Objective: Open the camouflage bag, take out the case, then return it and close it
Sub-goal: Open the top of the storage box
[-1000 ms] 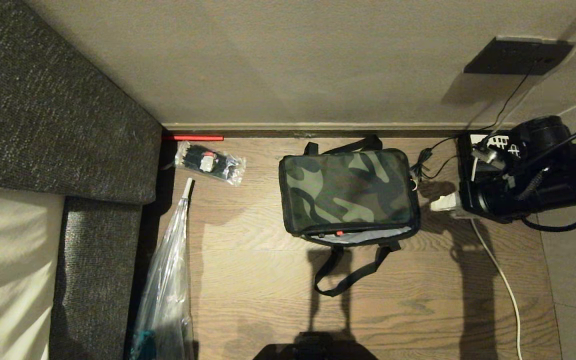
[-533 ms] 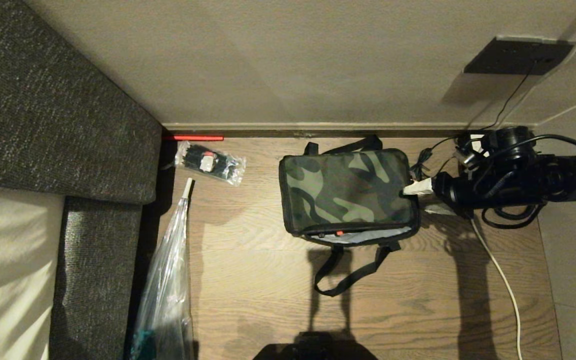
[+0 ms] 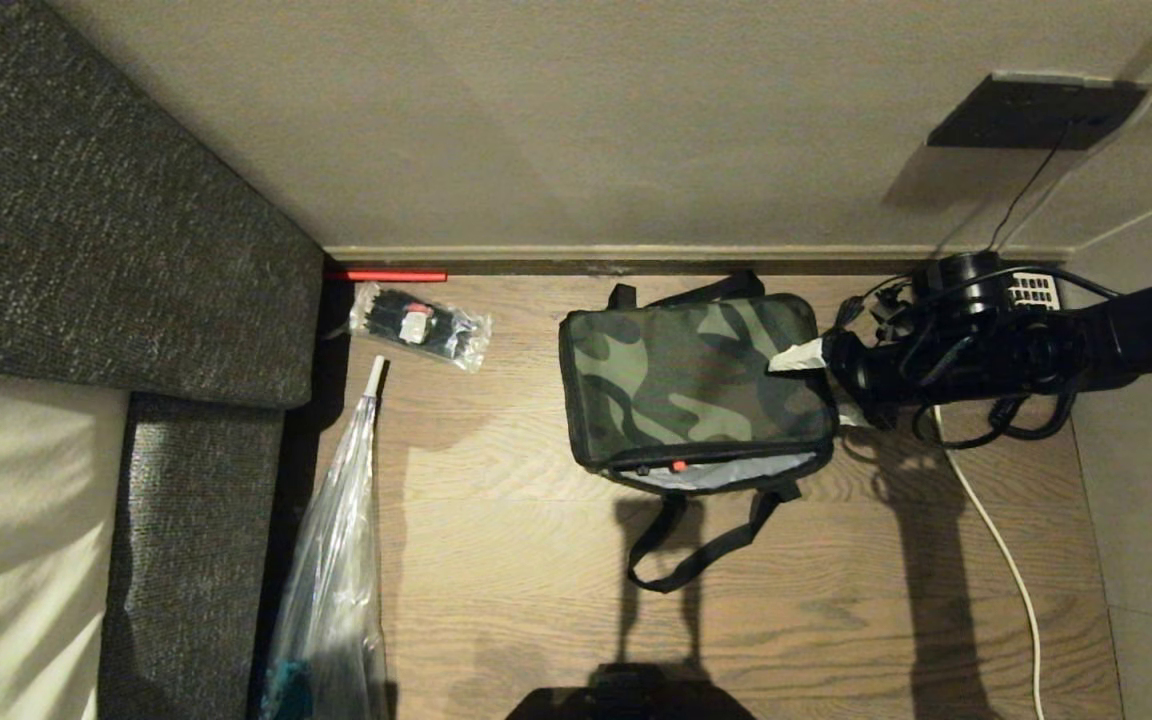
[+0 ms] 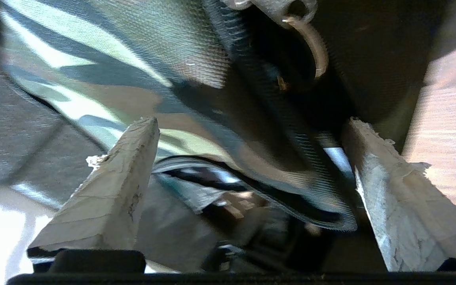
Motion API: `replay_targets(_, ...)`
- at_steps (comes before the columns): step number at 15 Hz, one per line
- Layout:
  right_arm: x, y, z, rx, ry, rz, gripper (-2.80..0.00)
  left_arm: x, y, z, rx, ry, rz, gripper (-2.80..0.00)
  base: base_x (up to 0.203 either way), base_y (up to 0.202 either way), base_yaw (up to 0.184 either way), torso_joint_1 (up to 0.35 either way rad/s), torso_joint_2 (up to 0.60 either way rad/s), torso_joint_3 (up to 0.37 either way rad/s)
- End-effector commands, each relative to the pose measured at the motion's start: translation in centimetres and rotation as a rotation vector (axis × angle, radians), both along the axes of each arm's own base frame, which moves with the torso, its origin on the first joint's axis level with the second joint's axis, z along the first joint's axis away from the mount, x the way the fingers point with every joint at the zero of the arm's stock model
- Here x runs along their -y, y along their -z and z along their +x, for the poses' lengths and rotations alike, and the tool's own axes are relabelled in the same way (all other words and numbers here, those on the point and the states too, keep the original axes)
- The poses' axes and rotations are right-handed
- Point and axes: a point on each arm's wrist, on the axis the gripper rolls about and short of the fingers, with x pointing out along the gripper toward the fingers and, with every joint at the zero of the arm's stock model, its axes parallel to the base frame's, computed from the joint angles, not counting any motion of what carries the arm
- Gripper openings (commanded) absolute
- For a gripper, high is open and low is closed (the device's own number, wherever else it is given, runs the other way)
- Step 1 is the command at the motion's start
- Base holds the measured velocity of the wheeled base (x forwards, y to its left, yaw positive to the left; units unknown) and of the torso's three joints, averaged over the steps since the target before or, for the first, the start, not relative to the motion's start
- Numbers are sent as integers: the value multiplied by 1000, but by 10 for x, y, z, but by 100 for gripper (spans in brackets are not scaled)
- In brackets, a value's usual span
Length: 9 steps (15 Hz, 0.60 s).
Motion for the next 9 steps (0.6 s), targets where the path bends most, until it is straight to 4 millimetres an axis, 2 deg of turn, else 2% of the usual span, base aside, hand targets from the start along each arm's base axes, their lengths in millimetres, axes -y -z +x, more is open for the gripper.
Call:
replay_targets(1,-6,-6,-1,8,-22,16,0,0,0,0,-3,0,0,-280,0,0,0,0,0,0)
replay_targets(9,-11,-43,-25,34,-48,22,0,0,0,0,-3,0,0,-280,0,0,0,0,0,0)
